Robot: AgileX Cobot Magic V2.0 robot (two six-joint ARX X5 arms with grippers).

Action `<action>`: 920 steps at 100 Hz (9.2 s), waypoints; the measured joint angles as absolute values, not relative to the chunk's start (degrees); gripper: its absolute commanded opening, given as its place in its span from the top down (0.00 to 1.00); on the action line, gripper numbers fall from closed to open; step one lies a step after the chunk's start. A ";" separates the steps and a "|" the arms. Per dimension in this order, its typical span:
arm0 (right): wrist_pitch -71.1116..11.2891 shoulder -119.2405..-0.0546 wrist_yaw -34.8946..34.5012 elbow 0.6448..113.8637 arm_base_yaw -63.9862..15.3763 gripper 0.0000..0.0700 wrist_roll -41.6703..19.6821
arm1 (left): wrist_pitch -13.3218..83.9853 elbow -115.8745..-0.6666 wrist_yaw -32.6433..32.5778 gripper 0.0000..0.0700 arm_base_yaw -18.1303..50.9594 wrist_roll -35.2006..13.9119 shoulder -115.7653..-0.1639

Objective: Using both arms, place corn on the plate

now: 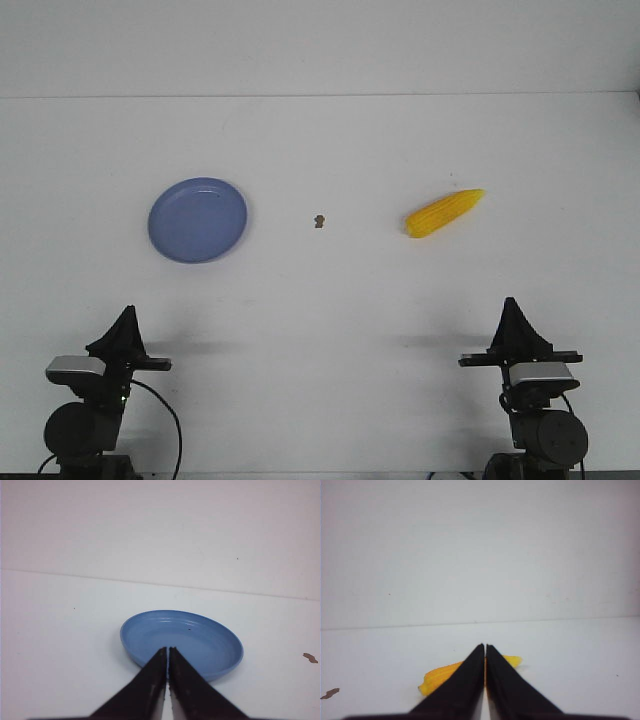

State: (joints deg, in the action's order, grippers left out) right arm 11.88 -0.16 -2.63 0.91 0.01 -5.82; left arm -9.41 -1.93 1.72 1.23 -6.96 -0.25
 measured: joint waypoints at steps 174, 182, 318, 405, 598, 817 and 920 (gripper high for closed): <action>-22.15 -17.12 -2.96 33.98 0.01 0.98 -6.13 | 19.90 -37.23 1.43 0.98 1.23 -8.36 -24.62; -27.94 -21.43 -2.96 39.29 0.01 0.98 -6.11 | 24.51 -43.05 1.43 0.98 1.23 -8.36 -29.63; -47.20 -41.91 -3.03 53.84 0.01 0.17 -6.07 | 44.97 -62.59 1.43 0.24 1.23 -6.98 -49.06; -47.03 -41.91 -3.01 53.84 -0.01 0.17 -6.07 | 27.68 -70.74 1.43 0.22 -1.65 -9.91 -90.28; -47.03 -41.91 -3.01 53.84 -0.01 0.17 -6.07 | 25.87 -78.28 1.43 0.84 -2.13 -10.22 -106.13; -47.03 -41.91 -3.01 53.84 -0.01 0.17 -6.09 | 15.20 -51.62 25.23 0.99 28.49 -19.77 -87.74; -47.03 -41.91 -3.01 53.84 -0.01 0.17 -6.09 | 12.88 -50.50 24.05 0.09 28.16 -21.10 -86.61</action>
State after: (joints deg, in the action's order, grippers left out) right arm -47.03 -41.91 -3.01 53.84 -0.01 -6.09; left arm 12.88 -50.50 24.05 28.16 -21.10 -86.61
